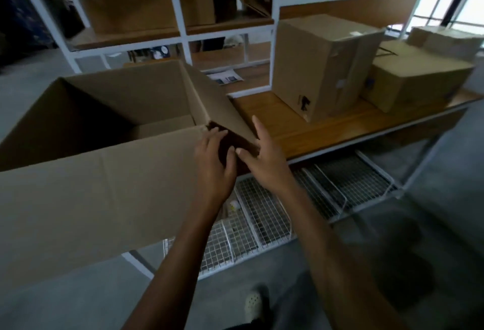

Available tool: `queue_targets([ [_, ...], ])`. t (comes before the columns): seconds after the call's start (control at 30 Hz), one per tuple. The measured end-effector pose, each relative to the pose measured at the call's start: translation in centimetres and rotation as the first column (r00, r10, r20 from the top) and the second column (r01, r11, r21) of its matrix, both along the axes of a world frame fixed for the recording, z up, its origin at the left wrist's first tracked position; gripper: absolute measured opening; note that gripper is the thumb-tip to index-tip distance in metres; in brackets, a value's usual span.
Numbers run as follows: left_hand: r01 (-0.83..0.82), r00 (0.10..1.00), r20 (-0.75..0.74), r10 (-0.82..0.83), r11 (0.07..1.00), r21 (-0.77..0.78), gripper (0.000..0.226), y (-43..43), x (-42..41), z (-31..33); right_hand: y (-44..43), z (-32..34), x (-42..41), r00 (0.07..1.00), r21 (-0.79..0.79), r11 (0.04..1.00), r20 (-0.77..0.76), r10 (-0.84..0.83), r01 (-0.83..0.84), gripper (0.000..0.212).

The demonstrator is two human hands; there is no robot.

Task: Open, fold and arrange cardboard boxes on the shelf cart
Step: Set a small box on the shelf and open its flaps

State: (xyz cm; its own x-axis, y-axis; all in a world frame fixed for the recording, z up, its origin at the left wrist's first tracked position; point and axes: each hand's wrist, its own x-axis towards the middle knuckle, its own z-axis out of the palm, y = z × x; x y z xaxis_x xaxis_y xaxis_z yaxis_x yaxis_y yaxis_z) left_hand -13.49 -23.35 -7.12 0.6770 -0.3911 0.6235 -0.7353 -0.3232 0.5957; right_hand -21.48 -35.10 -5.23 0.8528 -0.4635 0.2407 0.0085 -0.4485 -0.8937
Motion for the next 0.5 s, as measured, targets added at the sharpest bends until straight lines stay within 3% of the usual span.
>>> queue_targets([
  [0.1,0.118,0.992,-0.038,-0.117,0.993,0.022,0.045,-2.9,-1.2,0.1,-2.4,-0.4,-4.0,0.994,0.005,0.995,0.051,-0.098,0.098,0.074],
  [0.23,0.157,0.982,-0.112,-0.15,0.986,0.056,0.053,-6.6,-1.8,-0.2,-6.7,-2.0,-7.8,0.973,-0.043,0.973,0.035,-0.227,0.228,0.072],
  [0.5,0.368,0.904,-0.232,-0.358,0.93,-0.003,0.068,-17.1,-1.5,-2.2,-17.9,-4.6,-7.9,0.928,0.01,0.928,-0.014,-0.372,0.372,0.071],
])
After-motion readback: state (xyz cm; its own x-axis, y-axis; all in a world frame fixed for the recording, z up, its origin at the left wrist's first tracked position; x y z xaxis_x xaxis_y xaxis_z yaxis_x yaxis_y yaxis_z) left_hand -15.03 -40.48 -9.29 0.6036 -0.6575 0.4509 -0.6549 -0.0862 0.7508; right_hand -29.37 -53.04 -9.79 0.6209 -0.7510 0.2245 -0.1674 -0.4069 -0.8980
